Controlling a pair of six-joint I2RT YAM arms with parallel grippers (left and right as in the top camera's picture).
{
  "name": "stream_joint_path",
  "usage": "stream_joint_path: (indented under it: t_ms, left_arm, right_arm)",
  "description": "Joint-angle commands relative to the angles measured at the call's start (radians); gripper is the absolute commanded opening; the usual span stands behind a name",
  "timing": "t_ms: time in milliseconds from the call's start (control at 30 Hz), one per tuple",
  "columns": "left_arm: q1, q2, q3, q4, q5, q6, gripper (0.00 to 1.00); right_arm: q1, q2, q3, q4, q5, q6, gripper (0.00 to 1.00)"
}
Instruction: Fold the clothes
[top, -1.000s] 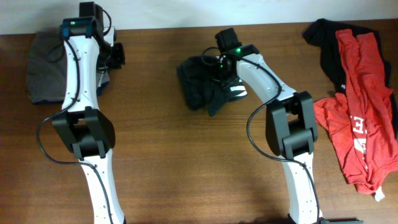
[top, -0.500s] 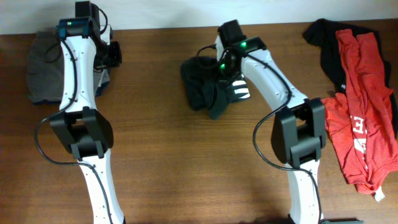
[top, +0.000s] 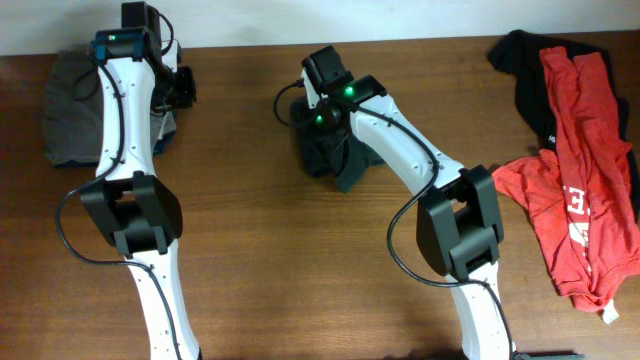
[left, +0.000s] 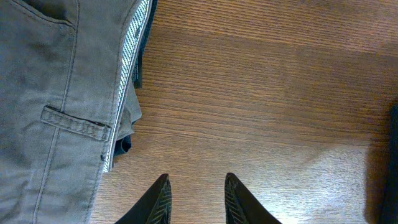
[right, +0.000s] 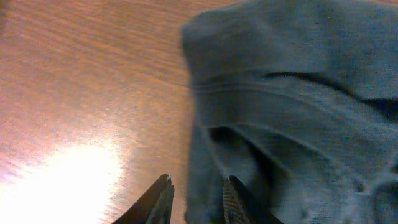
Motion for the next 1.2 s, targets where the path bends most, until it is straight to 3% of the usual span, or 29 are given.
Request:
stream_joint_path:
  t_ms: [0, 733, 833, 1000, 1167]
  left_arm:
    - [0.001, 0.011, -0.009, -0.001, -0.007, -0.014, 0.29]
    - [0.001, 0.011, -0.009, -0.001, -0.007, -0.014, 0.29]
    - [0.001, 0.011, -0.009, -0.001, -0.007, -0.014, 0.29]
    - [0.001, 0.011, -0.009, -0.001, -0.007, -0.014, 0.29]
    - [0.001, 0.011, -0.009, 0.000, -0.007, -0.014, 0.29]
  right_arm:
    - [-0.034, 0.003, -0.003, -0.014, 0.036, -0.010, 0.32]
    - [-0.098, 0.033, -0.048, -0.027, 0.035, -0.056, 0.26]
    - [-0.090, 0.033, -0.048, -0.028, 0.036, -0.056, 0.28]
    - [-0.067, 0.050, -0.048, -0.025, 0.036, -0.059, 0.40]
    - [-0.062, 0.082, -0.048, -0.029, 0.036, -0.059, 0.34]
